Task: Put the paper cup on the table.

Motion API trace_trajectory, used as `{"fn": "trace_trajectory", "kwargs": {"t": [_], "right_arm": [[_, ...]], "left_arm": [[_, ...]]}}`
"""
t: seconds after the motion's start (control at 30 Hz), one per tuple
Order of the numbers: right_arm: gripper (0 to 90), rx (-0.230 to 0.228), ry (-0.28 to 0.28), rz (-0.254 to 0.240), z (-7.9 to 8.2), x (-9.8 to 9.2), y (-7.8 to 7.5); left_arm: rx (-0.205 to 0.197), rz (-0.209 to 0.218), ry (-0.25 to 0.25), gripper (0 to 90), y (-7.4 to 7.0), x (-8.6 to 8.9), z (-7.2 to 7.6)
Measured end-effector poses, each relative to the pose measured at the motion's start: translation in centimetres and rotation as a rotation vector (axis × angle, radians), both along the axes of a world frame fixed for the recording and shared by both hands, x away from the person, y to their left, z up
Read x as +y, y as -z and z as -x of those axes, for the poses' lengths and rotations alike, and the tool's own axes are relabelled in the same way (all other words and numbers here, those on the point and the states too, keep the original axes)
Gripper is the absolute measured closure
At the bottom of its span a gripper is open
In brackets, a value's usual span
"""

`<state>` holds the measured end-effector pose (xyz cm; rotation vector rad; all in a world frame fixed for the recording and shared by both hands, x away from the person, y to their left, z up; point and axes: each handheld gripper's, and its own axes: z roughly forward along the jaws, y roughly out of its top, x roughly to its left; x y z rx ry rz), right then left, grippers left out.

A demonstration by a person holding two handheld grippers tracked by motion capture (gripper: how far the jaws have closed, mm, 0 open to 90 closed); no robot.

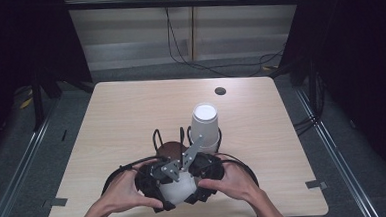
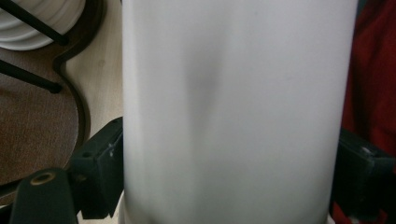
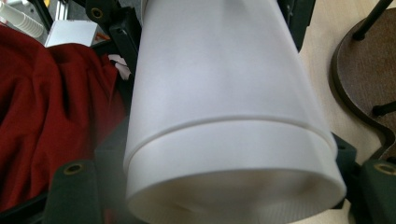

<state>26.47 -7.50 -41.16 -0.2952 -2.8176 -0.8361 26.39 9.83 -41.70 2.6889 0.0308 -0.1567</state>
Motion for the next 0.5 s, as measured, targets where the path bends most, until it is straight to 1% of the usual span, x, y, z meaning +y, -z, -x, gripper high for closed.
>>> {"fn": "trace_trajectory", "kwargs": {"t": [0.03,0.07,0.1,0.13,0.17,0.23,0.27,0.33,0.43,0.5], "right_arm": [[26.1,0.000,0.008,-0.003,-0.03,-0.07,-0.05],[26.1,0.000,0.008,-0.003,-0.03,-0.07,-0.05],[26.1,0.002,0.007,-0.006,-0.07,-0.06,-0.02],[26.1,0.000,0.007,-0.009,-0.09,-0.07,-0.03],[26.1,-0.005,0.015,-0.005,-0.06,-0.08,-0.10],[26.1,-0.007,0.018,-0.003,-0.07,-0.10,-0.12],[26.1,-0.006,0.028,-0.003,-0.11,-0.15,-0.12],[26.1,-0.007,0.027,-0.009,-0.17,-0.21,-0.12],[26.1,-0.005,0.034,-0.015,-0.14,-0.29,-0.17],[26.1,-0.007,0.034,-0.015,-0.12,-0.29,-0.18]], "left_arm": [[-0.008,0.006,-0.003,13.6,-0.02,0.08,-0.03],[-0.003,0.009,0.004,13.6,-0.08,0.18,-0.13],[-0.007,0.023,0.006,13.6,-0.04,0.26,-0.16],[-0.021,0.023,0.011,13.5,-0.02,0.29,-0.16],[-0.022,0.025,0.014,13.5,0.00,0.30,-0.23],[-0.032,0.036,0.010,13.5,0.03,0.38,-0.20],[-0.040,0.040,0.017,13.3,0.00,0.43,-0.26],[-0.056,0.057,0.023,13.1,-0.03,0.53,-0.20],[-0.055,0.070,0.036,12.7,-0.02,0.66,-0.25],[-0.055,0.091,0.036,11.7,0.01,0.78,-0.26]]}}
